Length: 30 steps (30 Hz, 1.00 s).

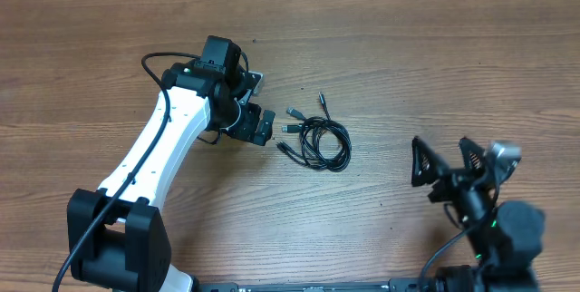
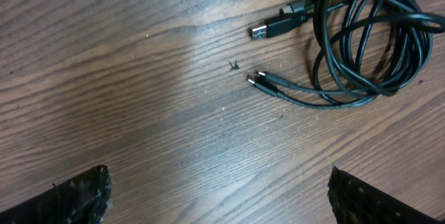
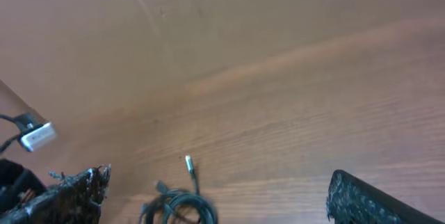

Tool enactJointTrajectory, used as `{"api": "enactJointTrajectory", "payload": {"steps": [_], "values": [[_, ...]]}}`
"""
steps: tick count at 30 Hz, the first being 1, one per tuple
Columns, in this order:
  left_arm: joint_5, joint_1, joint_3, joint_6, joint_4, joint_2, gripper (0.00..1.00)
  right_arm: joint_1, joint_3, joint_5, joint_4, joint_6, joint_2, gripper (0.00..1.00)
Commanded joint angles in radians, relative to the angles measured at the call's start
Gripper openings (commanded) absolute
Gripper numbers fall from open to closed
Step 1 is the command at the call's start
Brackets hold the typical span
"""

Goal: Untangle cables
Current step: 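Raise the right arm and move its gripper to the cable bundle's right side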

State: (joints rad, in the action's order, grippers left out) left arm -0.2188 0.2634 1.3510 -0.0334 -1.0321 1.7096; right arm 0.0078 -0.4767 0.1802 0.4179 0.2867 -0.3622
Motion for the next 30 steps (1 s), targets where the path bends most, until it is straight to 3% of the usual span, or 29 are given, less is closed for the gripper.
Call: {"api": "enactJointTrajectory", "payload": {"steps": [1, 5, 11, 13, 18, 23, 30], "values": [[-0.019, 0.006, 0.012, -0.019, 0.001, 0.005, 1.0, -0.003, -0.219, 0.036, 0.13, -0.003, -0.208, 1.0], [-0.019, 0.006, 0.012, -0.01, 0.001, 0.005, 1.0, -0.003, -0.465, 0.228, 0.28, -0.002, -0.483, 1.0], [-0.019, 0.006, 0.012, -0.005, 0.002, 0.005, 1.0, -0.003, -0.534, 0.53, 0.171, 0.031, -0.717, 1.0], [-0.019, 0.006, 0.012, -0.005, 0.001, 0.005, 1.0, -0.003, -0.534, 0.575, 0.153, 0.032, -0.787, 0.96], [-0.018, 0.006, 0.012, -0.005, 0.0, 0.005, 1.0, -0.002, -0.534, 0.594, 0.175, 0.008, -0.939, 0.95], [-0.019, 0.006, 0.012, -0.005, 0.001, 0.005, 0.99, -0.001, -0.534, 0.624, 0.18, -0.18, -1.015, 0.87], [-0.019, 0.006, 0.012, -0.005, 0.002, 0.005, 1.0, 0.039, -0.532, 0.38, 0.196, -0.301, -1.096, 0.75]]}}
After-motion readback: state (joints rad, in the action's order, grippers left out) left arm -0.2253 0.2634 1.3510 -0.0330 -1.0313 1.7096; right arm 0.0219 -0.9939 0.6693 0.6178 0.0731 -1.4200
